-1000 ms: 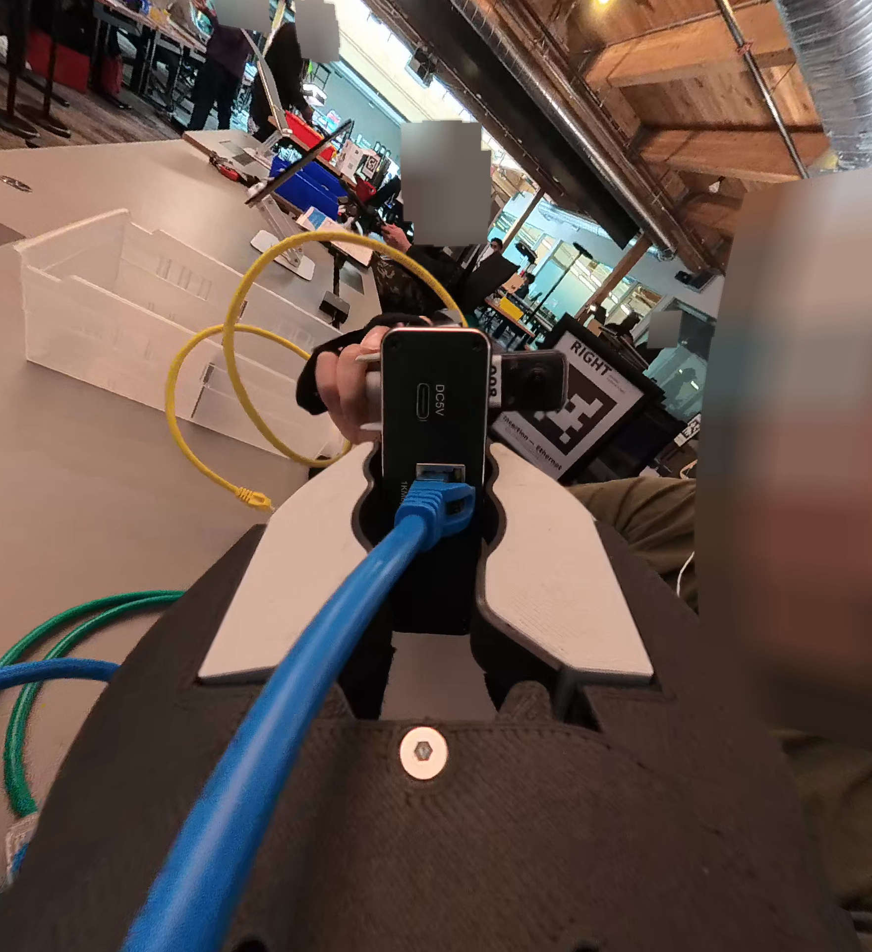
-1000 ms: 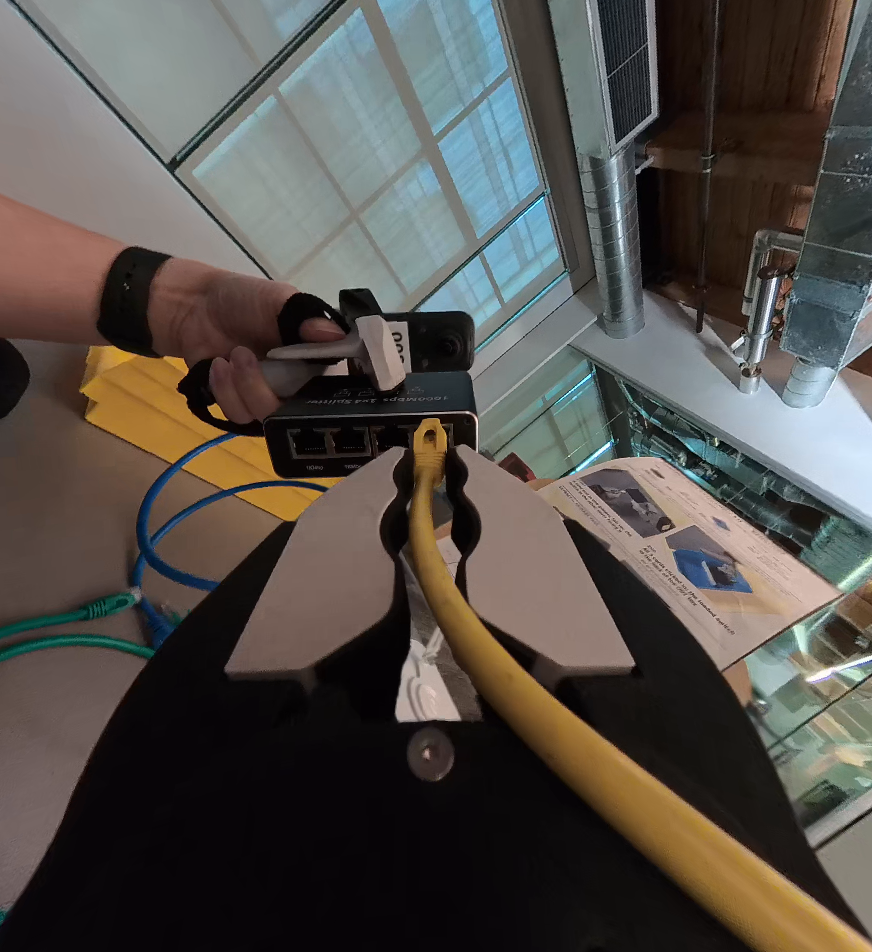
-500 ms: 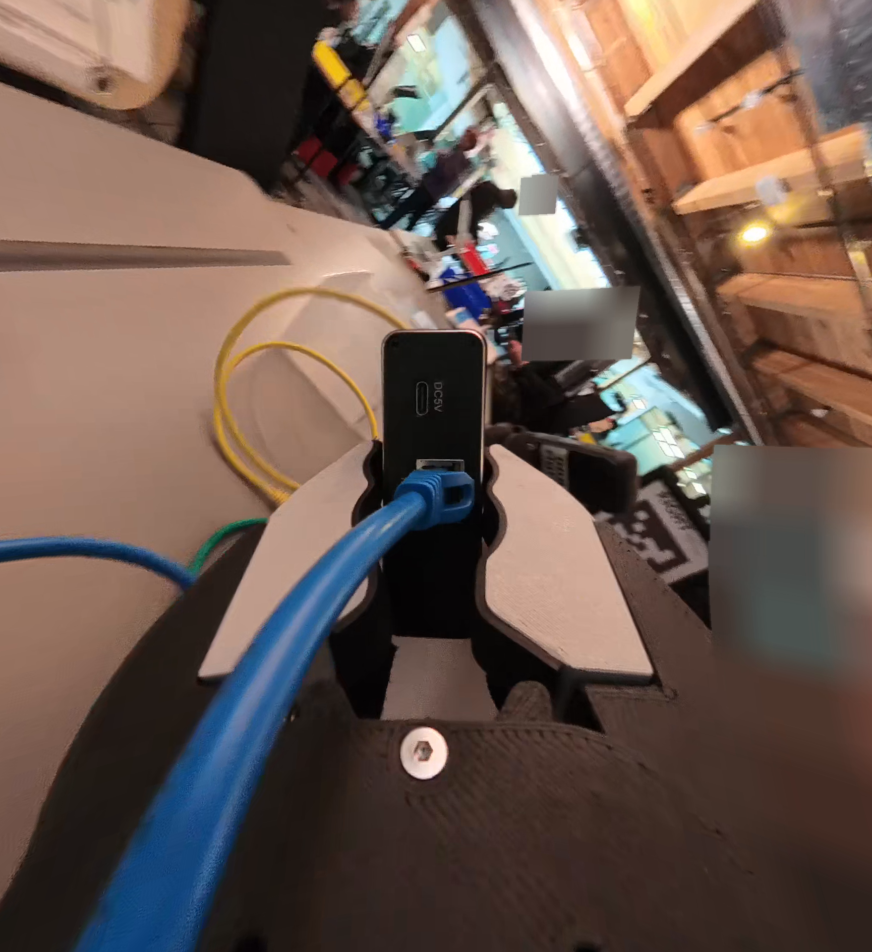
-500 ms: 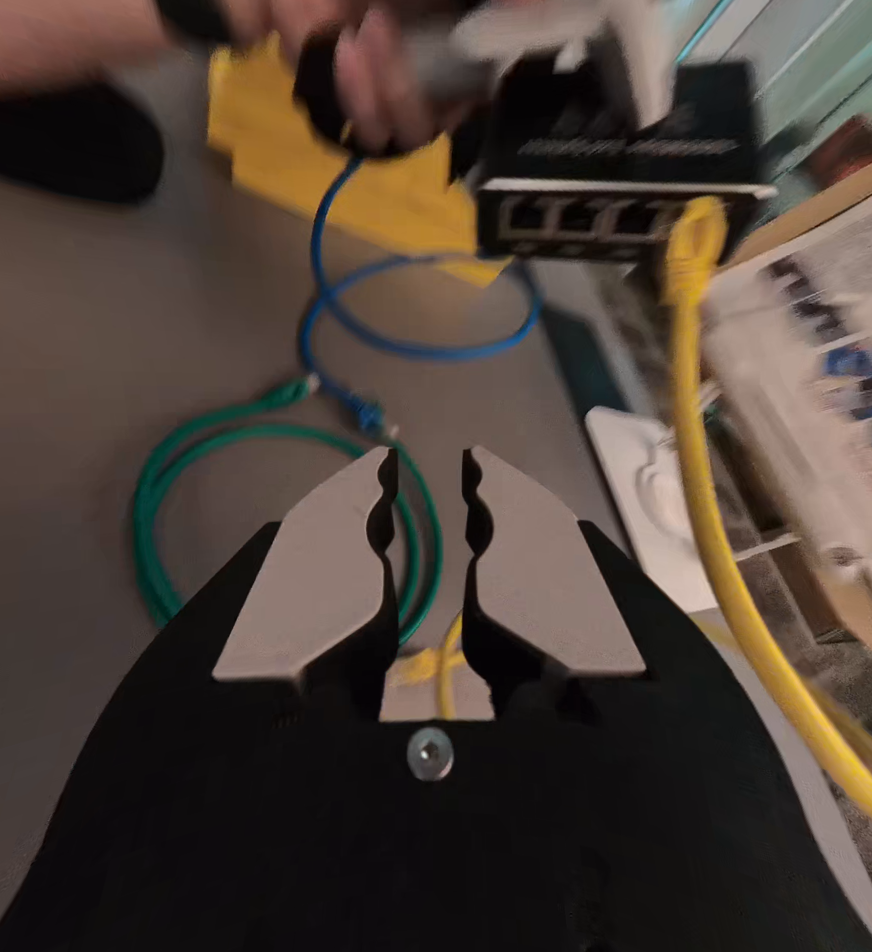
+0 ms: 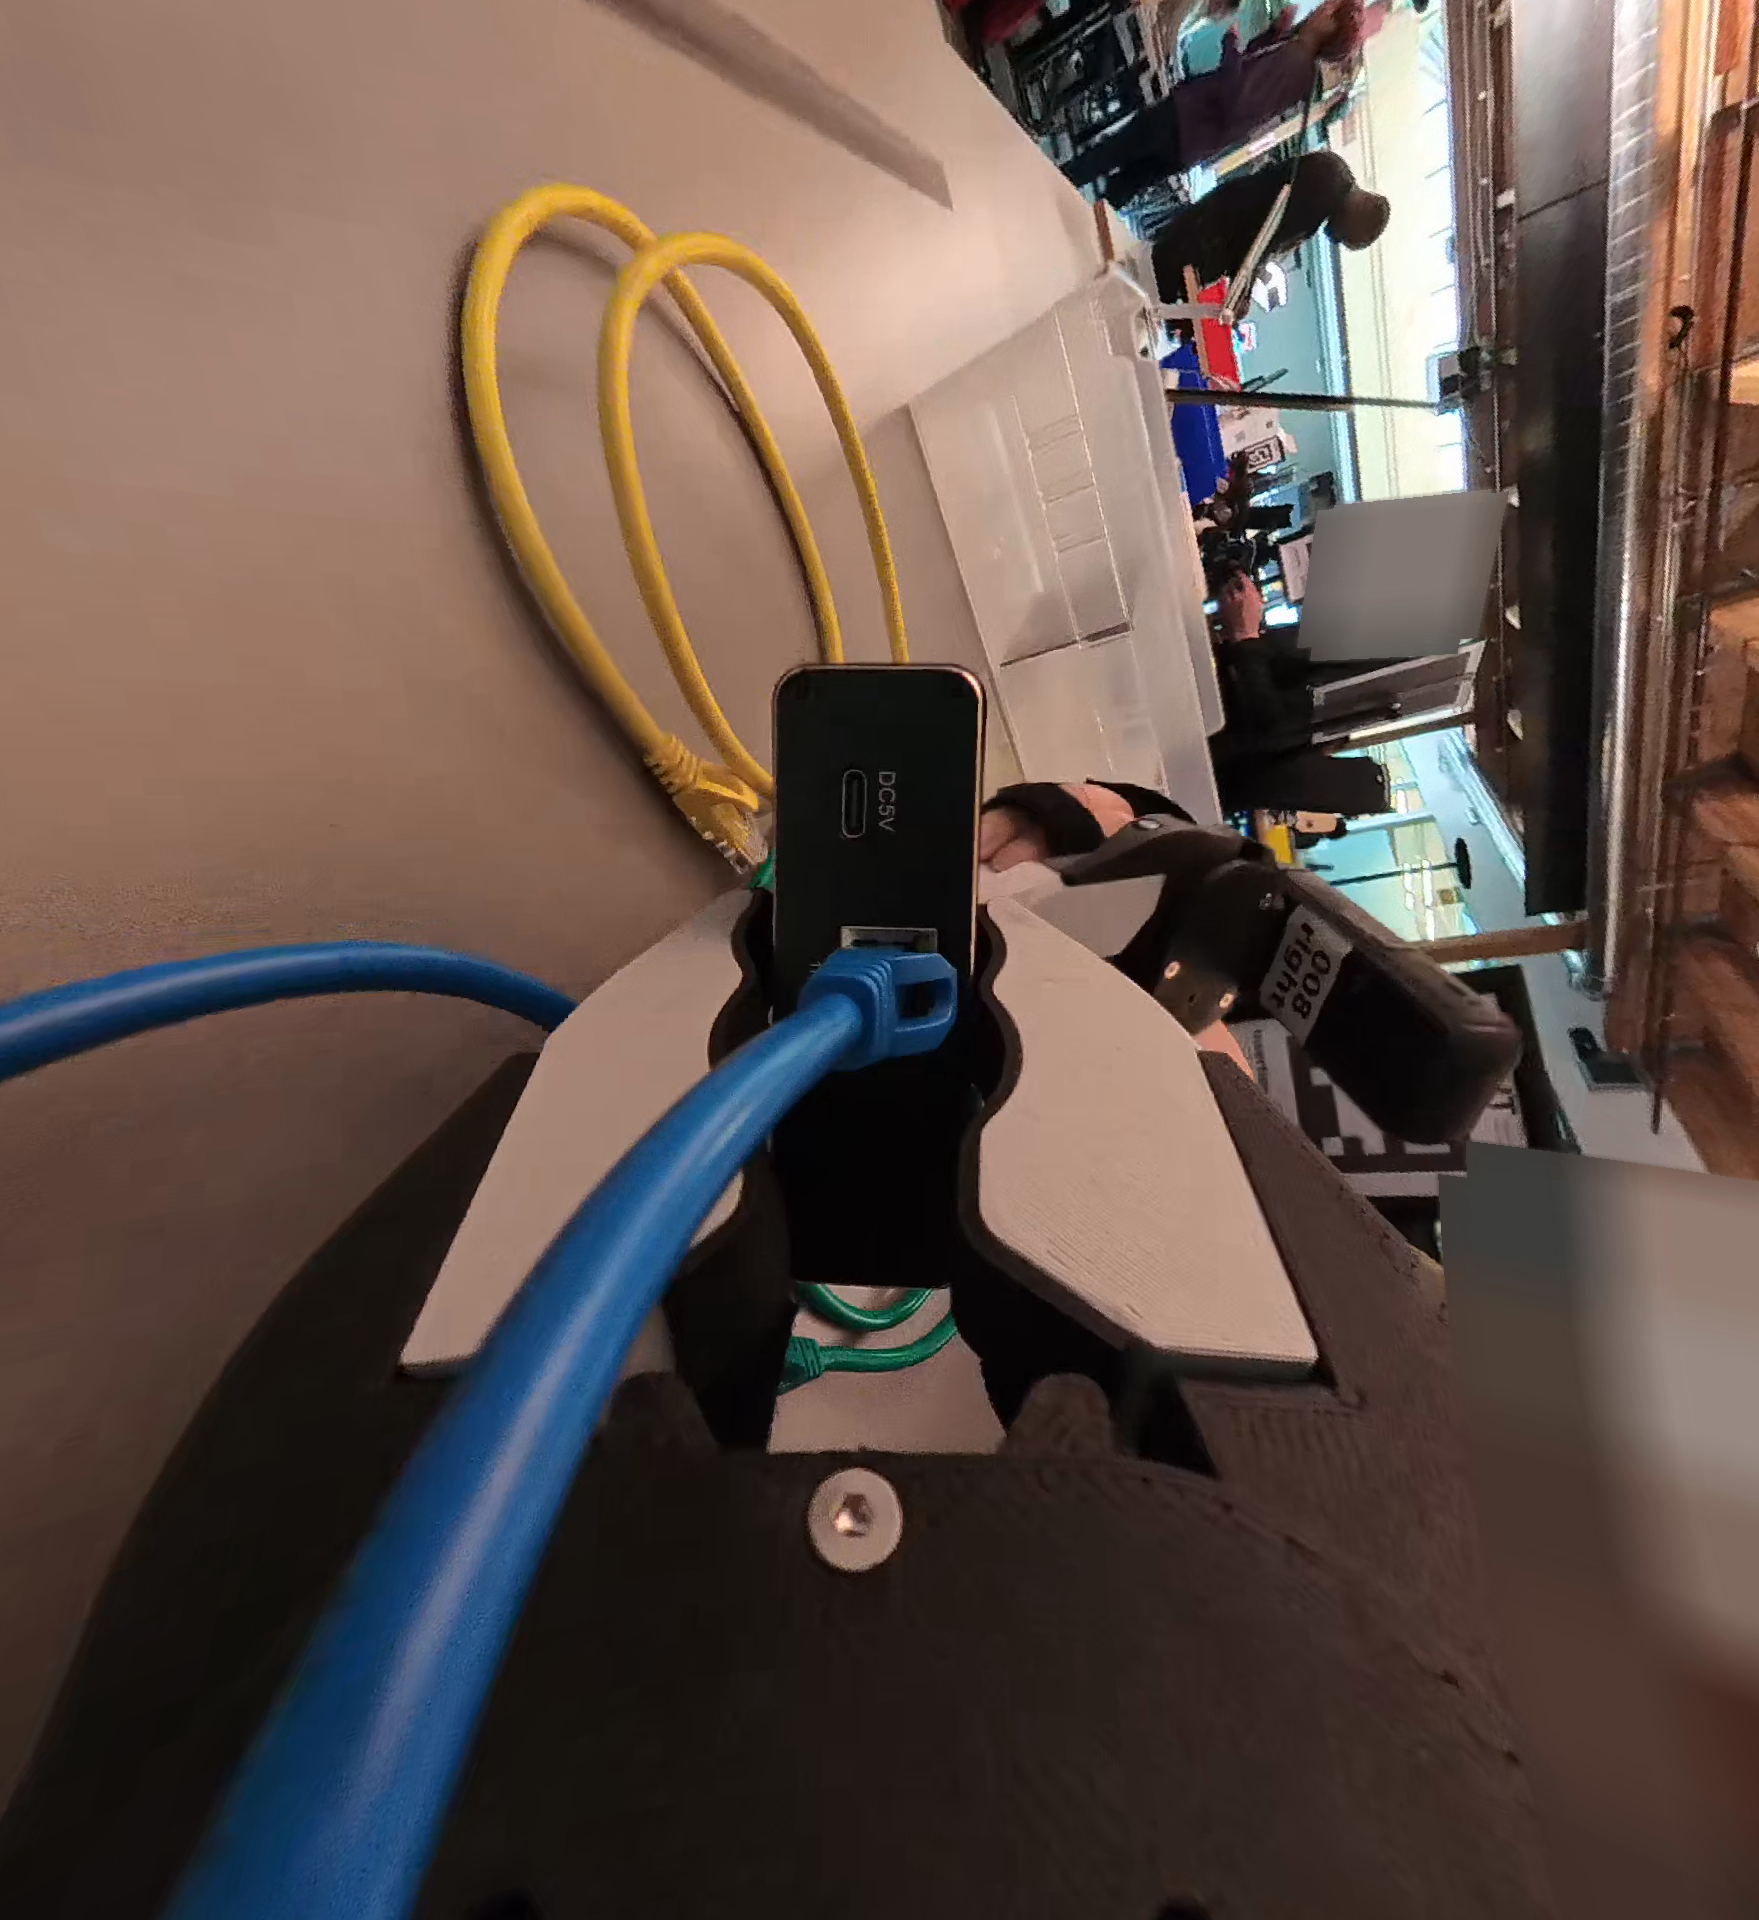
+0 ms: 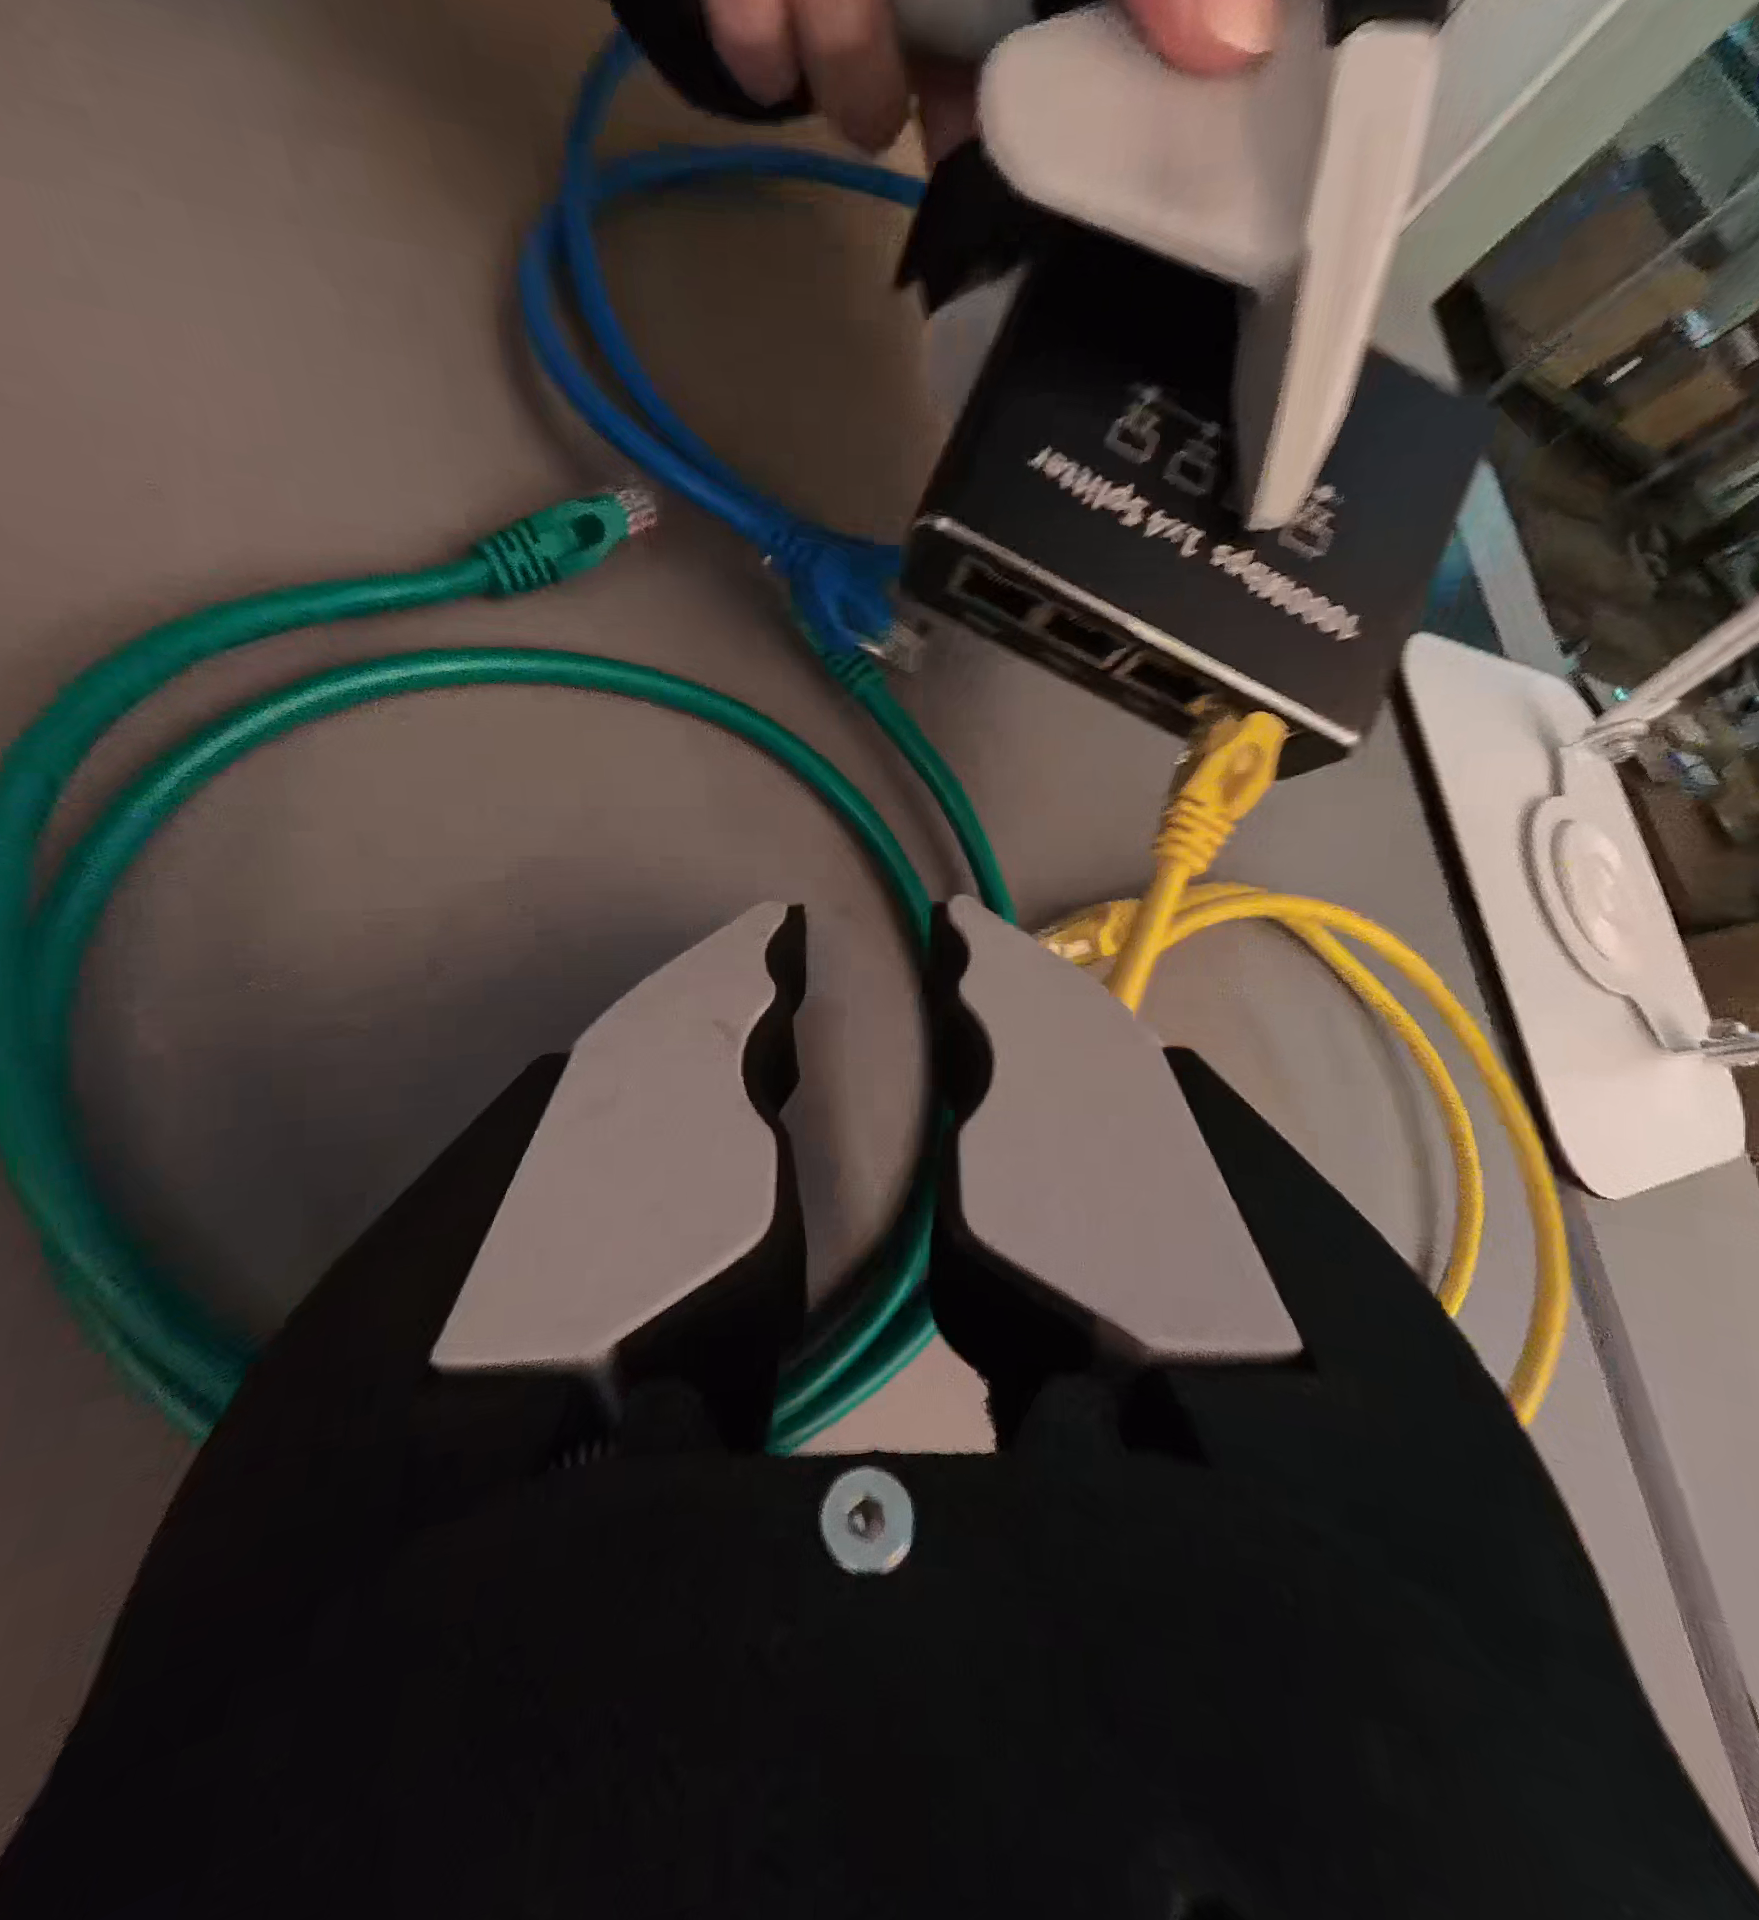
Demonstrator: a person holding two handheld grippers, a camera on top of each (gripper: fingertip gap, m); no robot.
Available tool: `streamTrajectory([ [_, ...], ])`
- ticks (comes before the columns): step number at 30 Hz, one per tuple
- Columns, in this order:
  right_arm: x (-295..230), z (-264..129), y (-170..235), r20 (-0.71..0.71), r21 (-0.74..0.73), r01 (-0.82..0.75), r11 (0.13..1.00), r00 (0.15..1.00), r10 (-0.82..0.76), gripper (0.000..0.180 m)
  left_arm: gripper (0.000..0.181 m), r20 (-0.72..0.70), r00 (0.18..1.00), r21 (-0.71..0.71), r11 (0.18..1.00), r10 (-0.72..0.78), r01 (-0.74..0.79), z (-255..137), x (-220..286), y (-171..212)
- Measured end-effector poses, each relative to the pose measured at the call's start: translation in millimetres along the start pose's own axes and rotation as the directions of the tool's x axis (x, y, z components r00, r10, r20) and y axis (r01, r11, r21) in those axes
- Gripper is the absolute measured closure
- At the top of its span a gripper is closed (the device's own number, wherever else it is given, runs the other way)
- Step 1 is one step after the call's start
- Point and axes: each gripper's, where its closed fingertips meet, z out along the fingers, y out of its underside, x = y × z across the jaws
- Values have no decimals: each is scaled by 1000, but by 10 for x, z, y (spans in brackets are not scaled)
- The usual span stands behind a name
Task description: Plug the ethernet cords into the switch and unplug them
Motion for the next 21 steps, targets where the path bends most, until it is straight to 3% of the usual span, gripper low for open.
streamTrajectory([
  [7,467,-237,-235,-241,195,-16,981,969,63,161,146,-9,997,-50,996,-70,70,90,-152,98],
  [13,557,58,103,-217,16,-176,984,960,176,157,145,-69,990,-38,992,-119,117,97,-154,85],
  [15,484,95,101,-133,8,-219,976,967,218,178,145,-90,987,-20,991,-136,135,89,-158,56],
  [16,494,95,98,-131,11,-234,972,963,234,178,145,-99,985,-18,990,-140,139,84,-152,50],
  [18,569,72,84,-180,28,-238,971,954,239,165,145,-113,984,-17,990,-139,138,75,-133,42],
  [21,522,91,84,-137,18,-286,958,949,285,158,146,-115,984,-25,991,-134,132,82,-117,47],
])
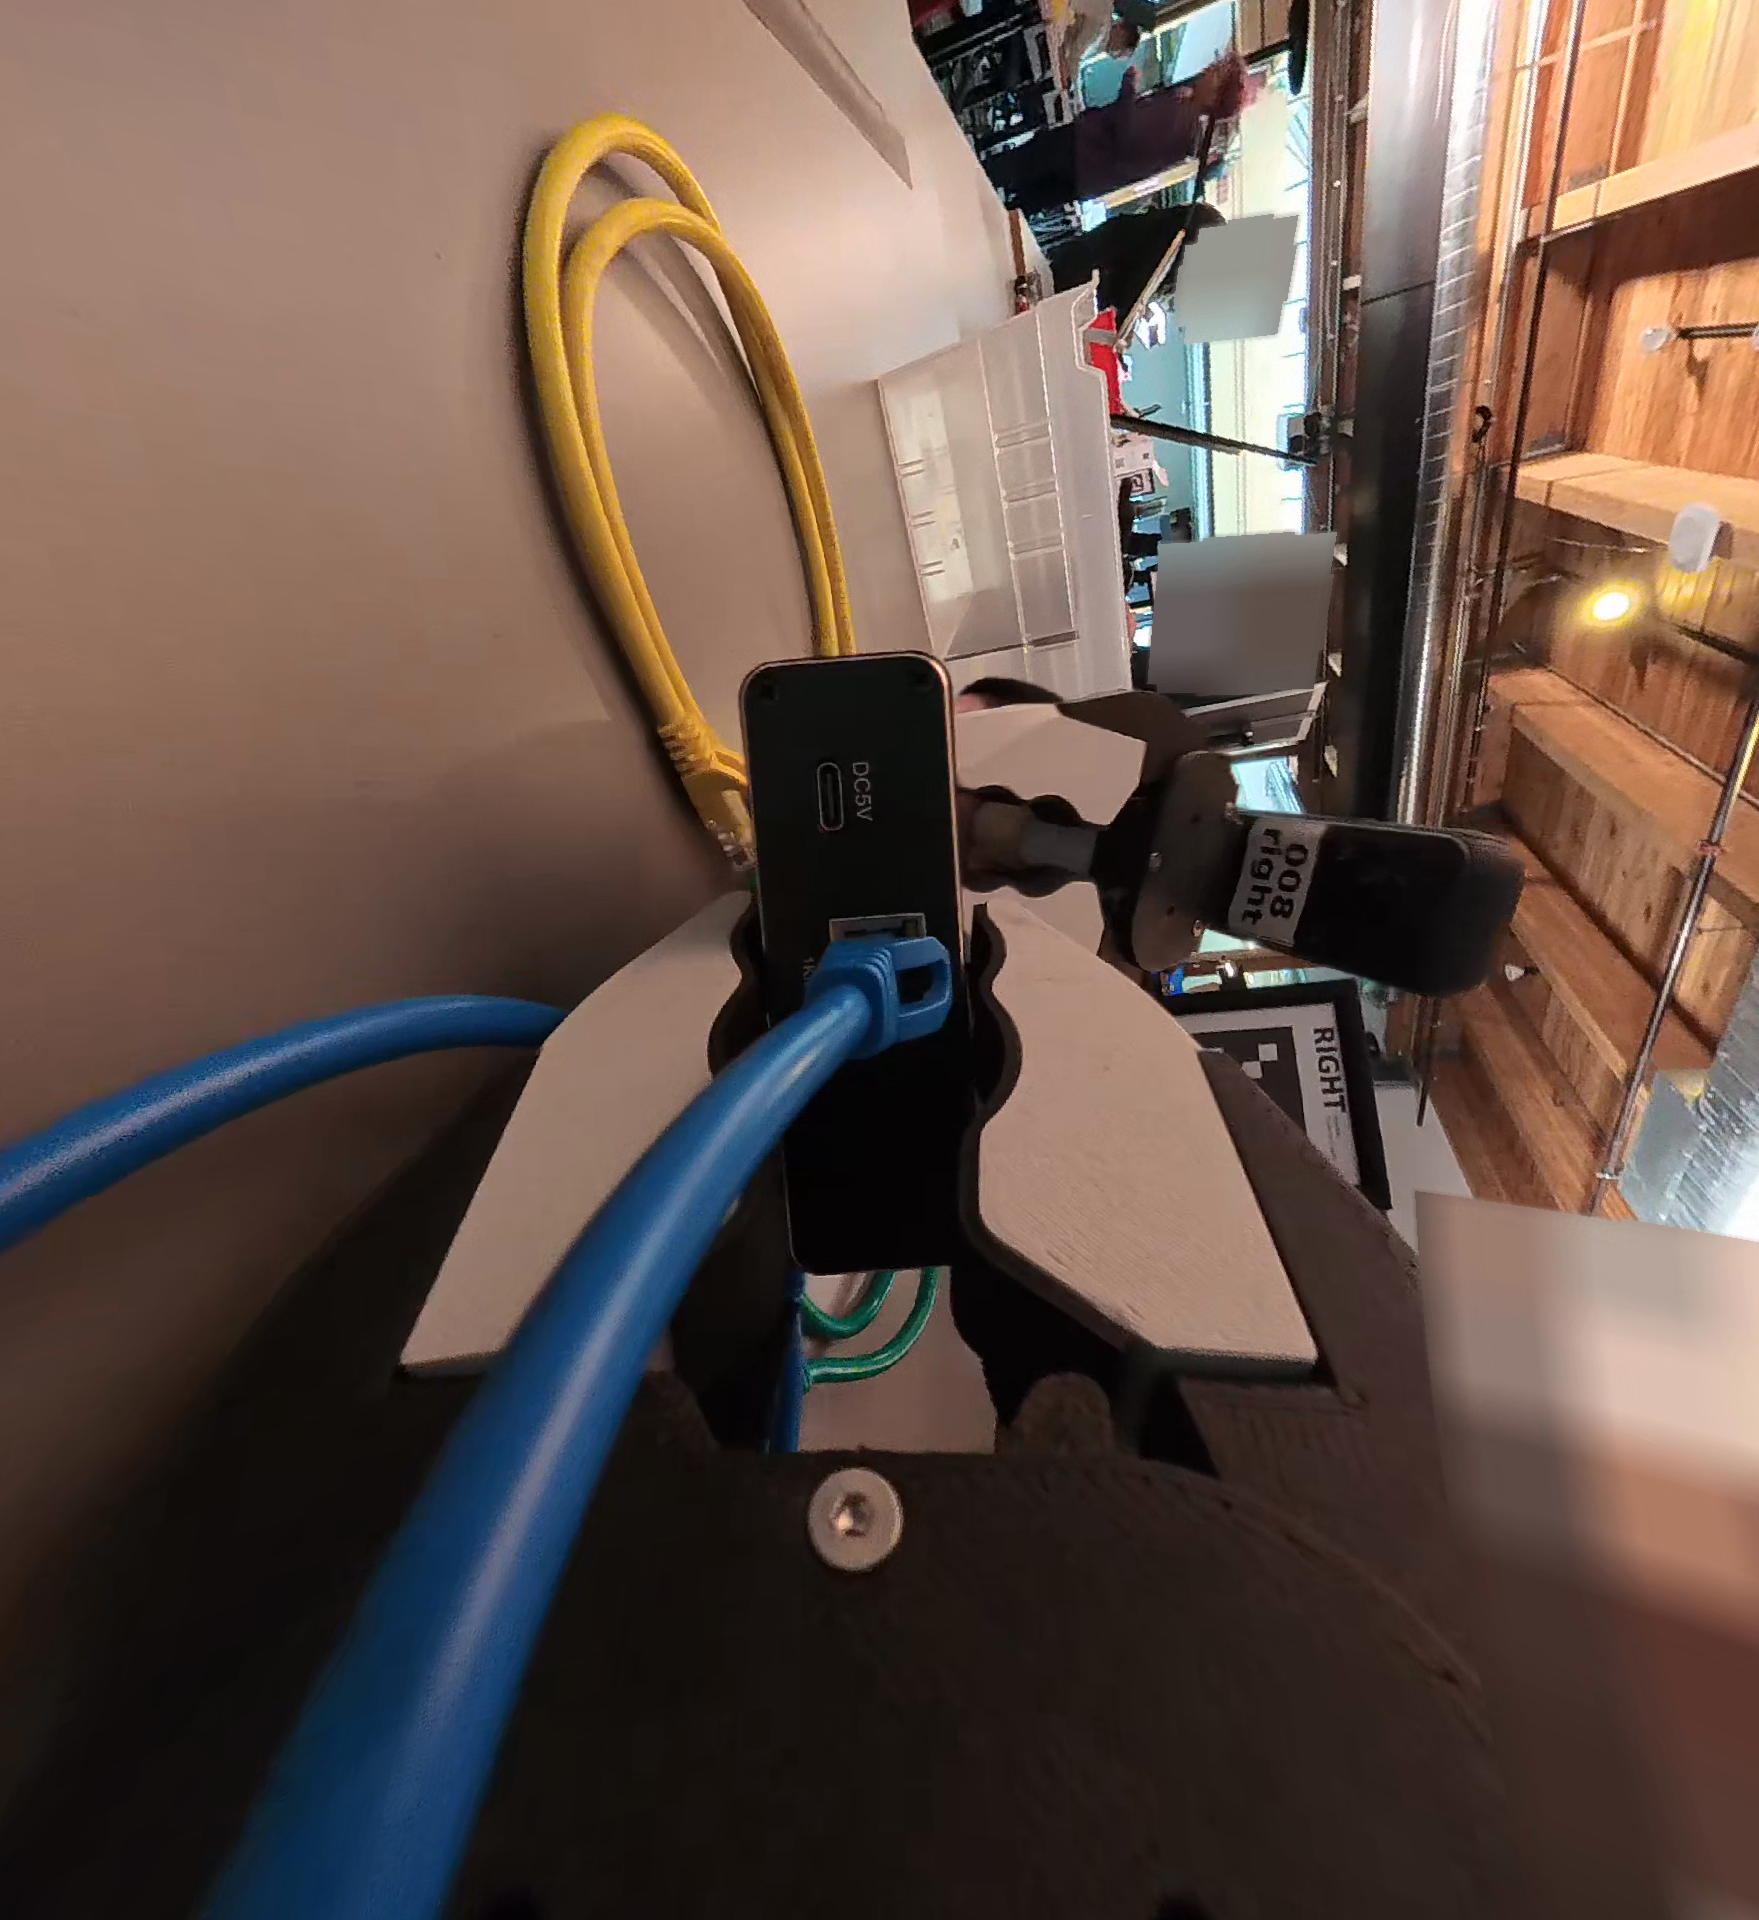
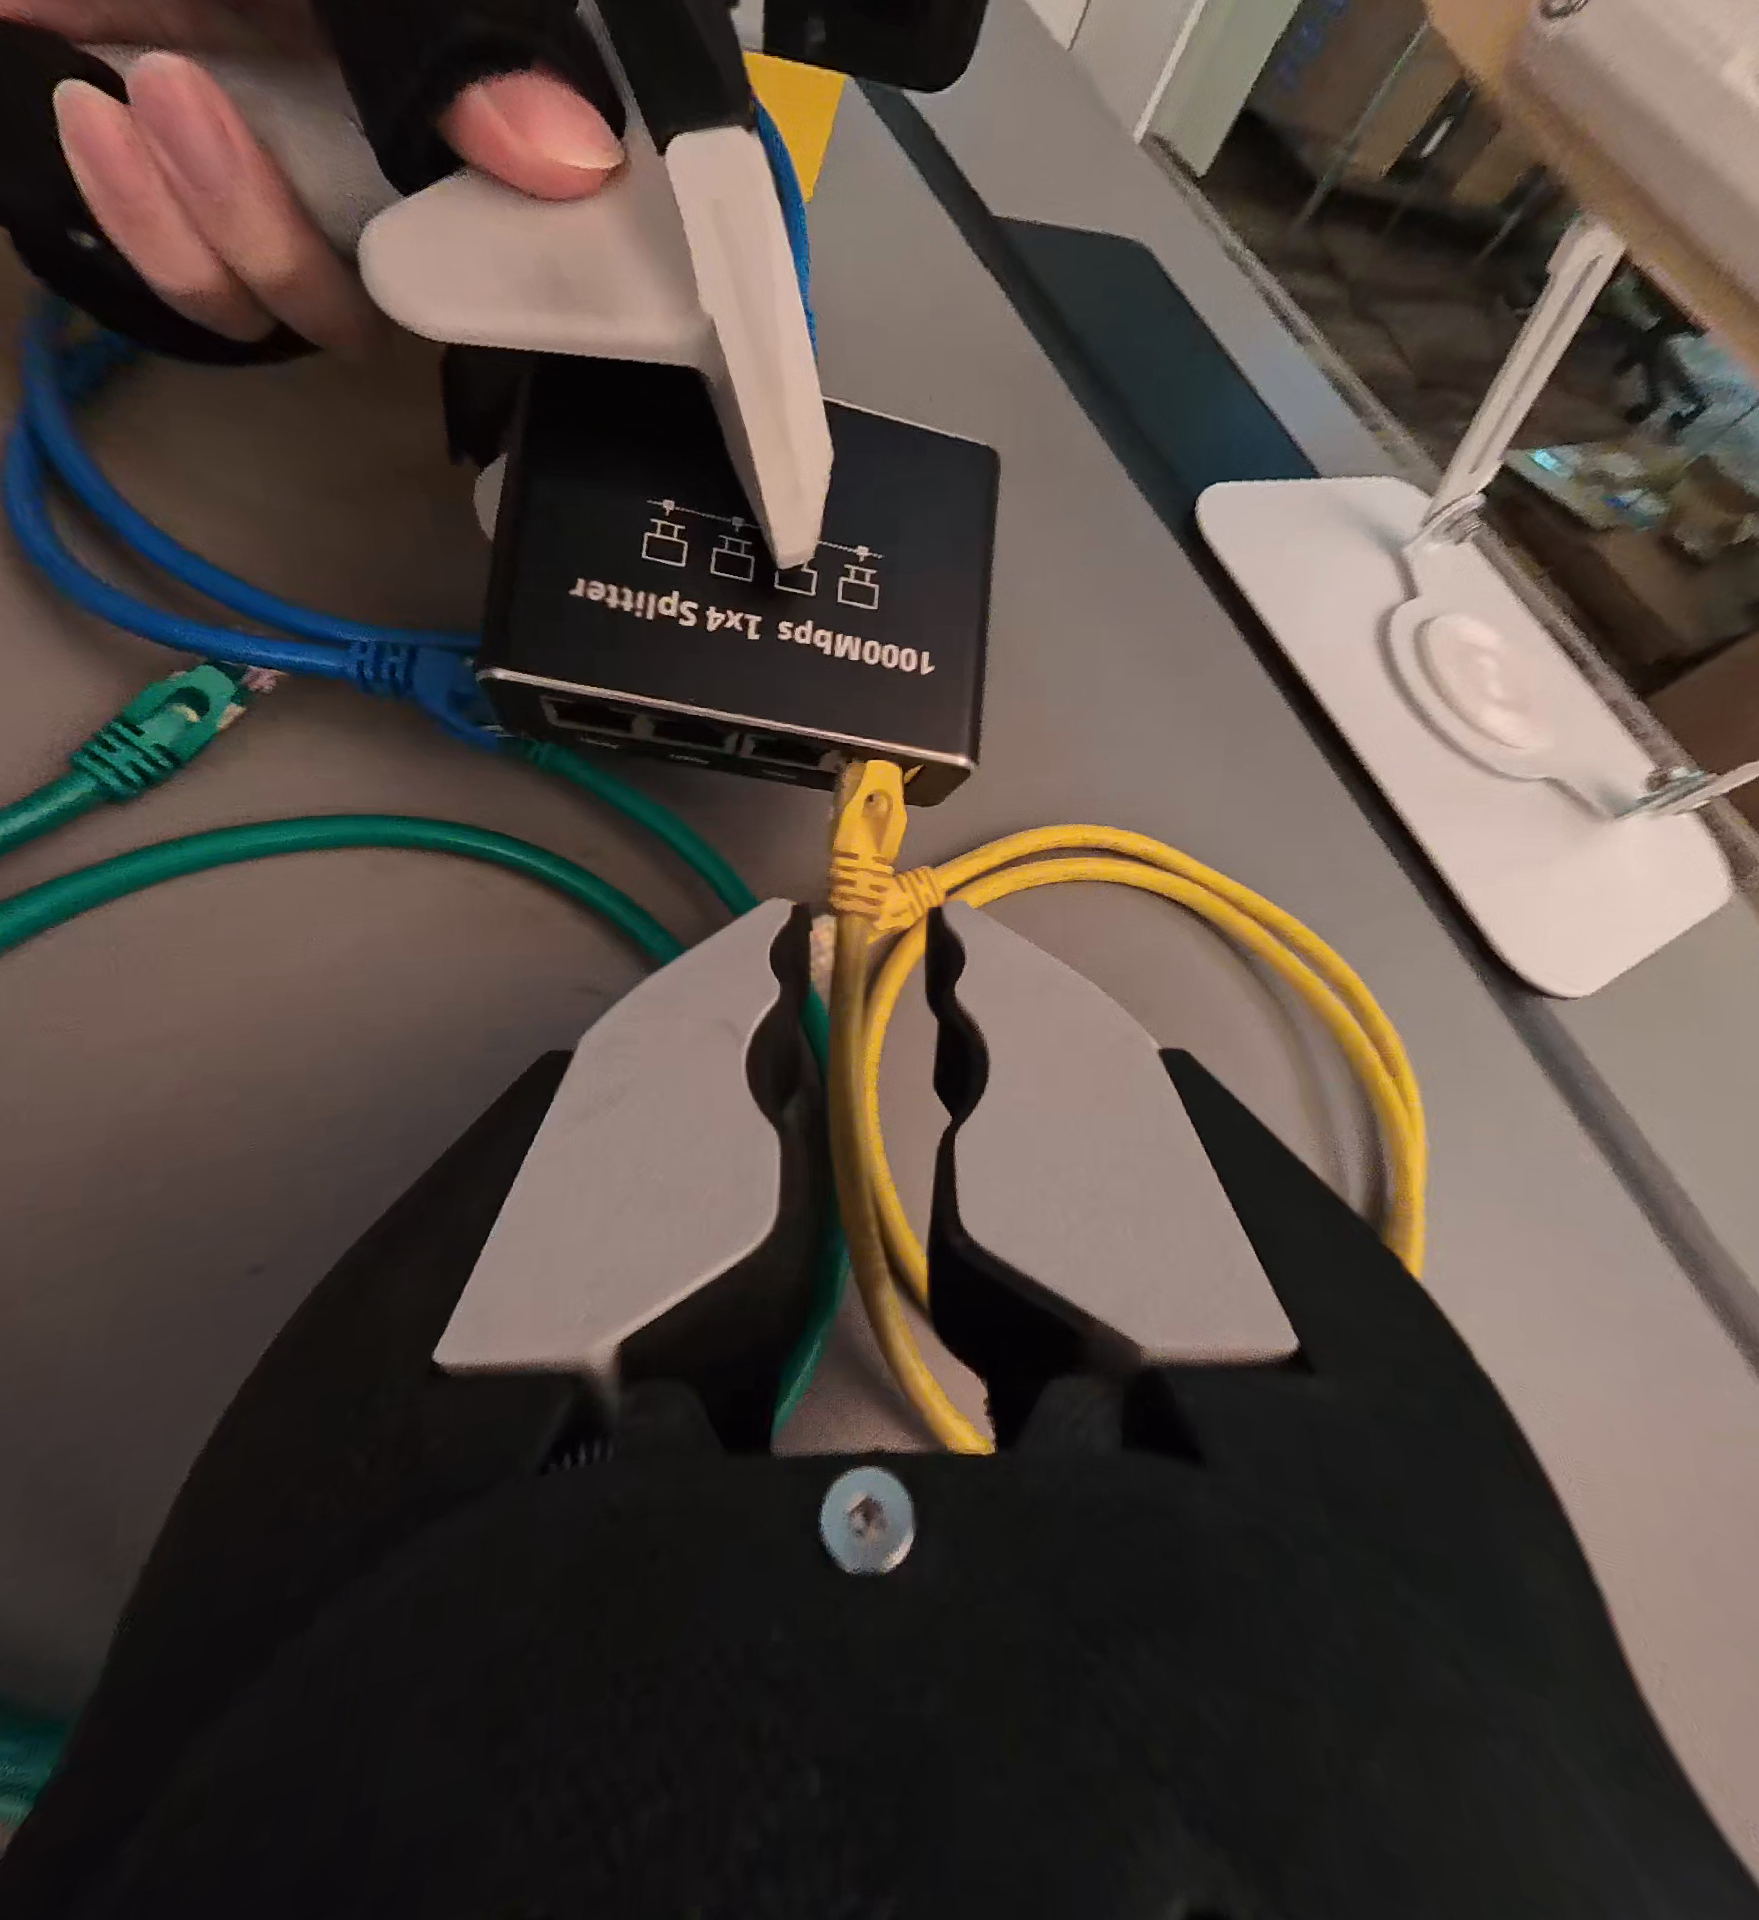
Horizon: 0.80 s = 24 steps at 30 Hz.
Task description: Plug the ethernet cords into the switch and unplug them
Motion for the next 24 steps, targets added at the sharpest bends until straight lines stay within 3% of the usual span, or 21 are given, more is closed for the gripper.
streamTrajectory([
  [3,-37,40,81,35,-49,-30,998,999,32,172,146,-10,1000,-12,1000,6,-6,16,29,20],
  [9,110,-32,-37,1,-22,-112,994,994,112,173,143,13,999,-124,992,33,-31,-20,123,168],
  [14,187,6,52,11,-38,-158,987,987,158,173,136,244,959,-283,956,147,-74,-192,38,404],
  [17,197,66,99,7,-71,-139,988,990,140,173,151,208,951,-409,904,228,-127,-191,239,624],
  [19,174,124,173,8,-116,-112,987,994,113,173,154,255,923,-495,859,288,-131,-259,226,764],
  [24,144,147,212,25,-139,-141,980,989,145,172,154,278,885,-508,839,373,-194,-339,422,779],
])
